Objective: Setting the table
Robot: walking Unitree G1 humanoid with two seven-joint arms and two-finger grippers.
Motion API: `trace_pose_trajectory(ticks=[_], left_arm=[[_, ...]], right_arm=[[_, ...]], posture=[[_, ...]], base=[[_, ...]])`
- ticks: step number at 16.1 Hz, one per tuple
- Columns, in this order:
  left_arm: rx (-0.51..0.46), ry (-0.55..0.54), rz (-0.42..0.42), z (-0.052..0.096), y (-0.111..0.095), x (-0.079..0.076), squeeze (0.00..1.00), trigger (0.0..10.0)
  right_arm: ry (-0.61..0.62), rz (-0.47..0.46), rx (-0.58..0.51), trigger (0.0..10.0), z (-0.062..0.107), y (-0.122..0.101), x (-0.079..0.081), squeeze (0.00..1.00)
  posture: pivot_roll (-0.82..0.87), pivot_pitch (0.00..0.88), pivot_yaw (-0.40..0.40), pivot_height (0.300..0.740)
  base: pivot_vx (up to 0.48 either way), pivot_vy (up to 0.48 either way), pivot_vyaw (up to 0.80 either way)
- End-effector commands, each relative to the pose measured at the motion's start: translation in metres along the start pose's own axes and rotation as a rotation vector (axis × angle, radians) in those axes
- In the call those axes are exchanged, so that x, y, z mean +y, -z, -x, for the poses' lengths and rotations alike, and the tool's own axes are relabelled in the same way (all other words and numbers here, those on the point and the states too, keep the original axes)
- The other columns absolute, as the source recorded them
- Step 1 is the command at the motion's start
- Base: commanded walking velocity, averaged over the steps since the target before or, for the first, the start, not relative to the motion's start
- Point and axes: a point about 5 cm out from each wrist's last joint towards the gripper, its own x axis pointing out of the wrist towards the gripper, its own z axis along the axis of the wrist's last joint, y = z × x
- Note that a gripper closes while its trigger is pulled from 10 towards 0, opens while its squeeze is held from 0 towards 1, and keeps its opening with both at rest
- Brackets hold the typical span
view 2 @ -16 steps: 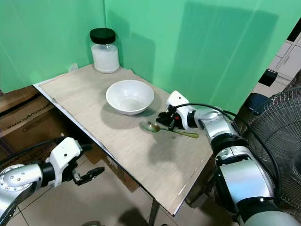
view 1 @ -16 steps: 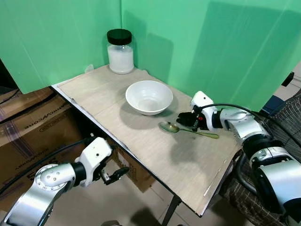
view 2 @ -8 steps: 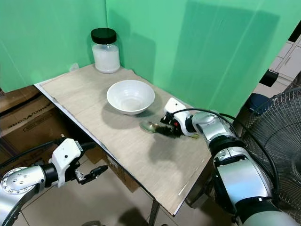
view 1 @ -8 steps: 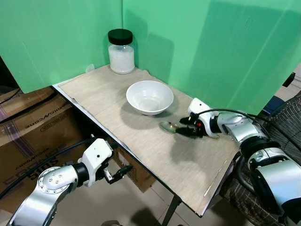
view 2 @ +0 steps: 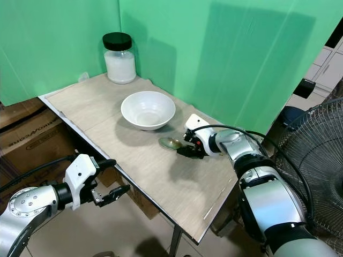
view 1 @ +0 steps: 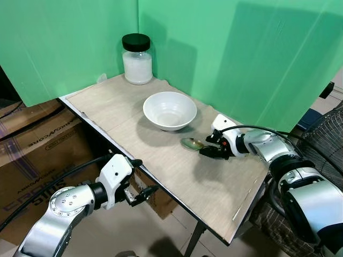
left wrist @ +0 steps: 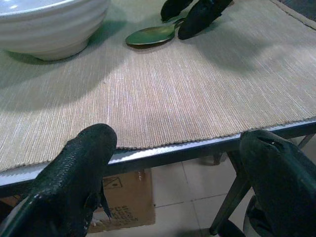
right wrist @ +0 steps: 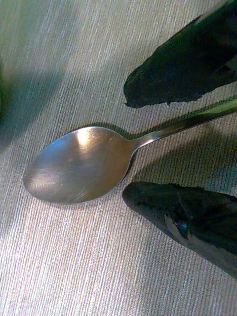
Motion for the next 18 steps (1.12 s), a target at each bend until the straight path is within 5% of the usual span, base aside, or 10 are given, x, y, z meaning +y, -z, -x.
trace_pose_trajectory(ticks=[1,2,18], left_arm=[[0.003,0.011,-0.002,-0.0007,-0.0015,0.0027,0.00,10.0],[0.004,0.010,-0.003,-0.0001,-0.0016,0.0033,0.00,10.0],[0.012,-0.007,-0.020,-0.0015,-0.0018,0.0034,0.00,10.0]], right_arm=[[0.012,-0.033,0.074,1.0,-0.0001,0.0117,0.0005,0.00],[0.010,-0.035,0.083,0.0,0.0000,0.0128,0.0007,0.00],[-0.022,-0.018,0.020,0.0,0.0075,0.0111,-0.0020,0.00]], posture=[[0.16,0.000,-0.055,0.740],[0.16,0.000,-0.057,0.740],[0.16,0.000,-0.066,0.740]], base=[[0.000,0.000,0.00],[0.000,0.000,0.00],[0.000,0.000,0.00]])
